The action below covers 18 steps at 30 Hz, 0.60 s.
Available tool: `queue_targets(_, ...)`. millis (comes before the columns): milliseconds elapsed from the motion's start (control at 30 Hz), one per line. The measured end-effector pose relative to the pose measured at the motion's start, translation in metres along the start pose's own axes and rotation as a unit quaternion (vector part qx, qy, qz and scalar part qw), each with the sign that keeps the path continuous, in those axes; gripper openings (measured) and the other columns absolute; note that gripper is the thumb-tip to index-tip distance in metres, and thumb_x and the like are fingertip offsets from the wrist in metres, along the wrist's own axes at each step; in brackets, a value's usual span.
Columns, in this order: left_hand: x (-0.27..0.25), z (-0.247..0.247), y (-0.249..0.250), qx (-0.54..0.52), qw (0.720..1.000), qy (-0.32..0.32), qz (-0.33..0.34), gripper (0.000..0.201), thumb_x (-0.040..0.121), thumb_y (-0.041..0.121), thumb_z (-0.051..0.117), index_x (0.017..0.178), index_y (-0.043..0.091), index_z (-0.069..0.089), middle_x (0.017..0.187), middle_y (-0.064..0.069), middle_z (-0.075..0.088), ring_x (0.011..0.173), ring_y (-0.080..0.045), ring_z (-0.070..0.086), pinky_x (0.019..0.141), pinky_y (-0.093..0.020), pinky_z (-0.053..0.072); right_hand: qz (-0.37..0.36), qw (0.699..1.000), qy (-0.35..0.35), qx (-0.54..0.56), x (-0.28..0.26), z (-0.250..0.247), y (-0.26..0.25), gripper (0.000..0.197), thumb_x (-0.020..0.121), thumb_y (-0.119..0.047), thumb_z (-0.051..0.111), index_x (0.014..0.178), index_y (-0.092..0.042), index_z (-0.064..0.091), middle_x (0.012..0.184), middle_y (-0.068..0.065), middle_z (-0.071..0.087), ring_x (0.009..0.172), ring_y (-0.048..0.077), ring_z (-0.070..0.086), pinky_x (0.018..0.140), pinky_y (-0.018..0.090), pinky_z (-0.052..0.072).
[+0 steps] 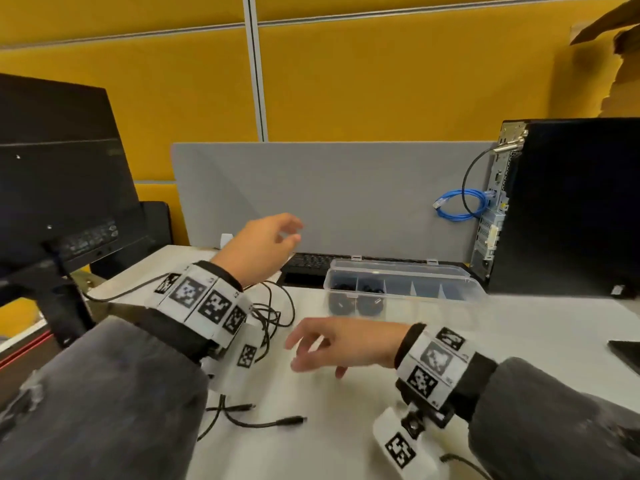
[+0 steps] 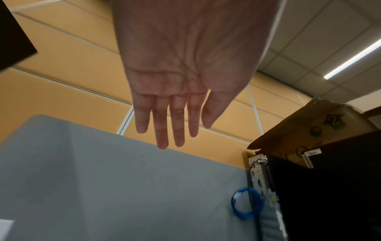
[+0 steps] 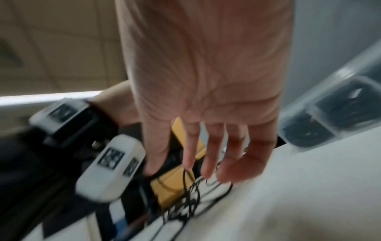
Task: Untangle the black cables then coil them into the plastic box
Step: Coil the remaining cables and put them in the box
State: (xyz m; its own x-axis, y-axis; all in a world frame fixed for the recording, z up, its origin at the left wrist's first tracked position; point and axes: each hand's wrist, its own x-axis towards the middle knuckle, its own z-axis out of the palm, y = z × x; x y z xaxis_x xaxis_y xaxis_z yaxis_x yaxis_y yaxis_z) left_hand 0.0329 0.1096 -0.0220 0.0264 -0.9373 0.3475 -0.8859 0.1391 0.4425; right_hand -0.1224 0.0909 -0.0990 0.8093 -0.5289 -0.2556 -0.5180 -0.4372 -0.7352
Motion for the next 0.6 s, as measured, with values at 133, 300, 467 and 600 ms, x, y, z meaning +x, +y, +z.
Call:
queue_targets(133, -0.031, 0.002, -0.024, 0.019, 0.999, -0.040, -0.031, 0.030, 0.097, 0.031, 0.043, 0.123, 0.020, 0.055, 0.120, 0.001, 0.061, 0.100, -0.013, 0.055, 0.083, -0.024, 0.039, -0.018, 0.951, -0.128, -0.280, 0.019, 0.054, -0.011, 0.046, 0.085, -0.039, 0.064, 0.124, -0.020, 0.049, 0.115, 0.005, 0.046, 0.096, 0.018, 0.045, 0.083, 0.033, 0.040)
queue_targets(300, -0.069, 0.024, -0.032, -0.083, 0.969, -0.230, -0.028, 0.036, 0.093, 0.047, 0.038, 0.121, 0.029, 0.049, 0.106, 0.011, 0.062, 0.097, -0.003, 0.058, 0.080, -0.009, 0.040, -0.085, 0.942, -0.010, -0.325, 0.020, 0.057, -0.019, 0.024, 0.097, -0.016, 0.043, 0.108, -0.002, 0.059, 0.103, 0.019, 0.059, 0.088, 0.030, 0.051, 0.074, 0.030, 0.037)
queue_targets(467, -0.081, 0.044, -0.048, -0.077, 0.965, -0.250, -0.014, 0.013, 0.094, 0.033, 0.050, 0.104, 0.029, 0.058, 0.075, 0.006, 0.063, 0.065, -0.002, 0.057, 0.074, -0.022, 0.048, -0.061, 0.978, 0.198, 0.008, -0.008, -0.015, -0.012, 0.027, 0.098, -0.032, 0.042, 0.075, -0.019, 0.049, 0.063, -0.005, 0.040, 0.053, 0.012, 0.038, 0.049, 0.022, 0.036)
queue_targets(600, -0.065, 0.042, -0.059, -0.053, 0.984, -0.171, -0.021, 0.019, 0.097, 0.028, 0.043, 0.100, 0.022, 0.061, 0.091, 0.003, 0.058, 0.074, -0.010, 0.054, 0.060, -0.016, 0.049, -0.032, 0.910, 0.390, 0.140, -0.051, -0.076, 0.016, 0.034, 0.098, -0.035, 0.040, 0.070, -0.016, 0.041, 0.057, -0.004, 0.031, 0.050, 0.012, 0.028, 0.049, 0.022, 0.030)
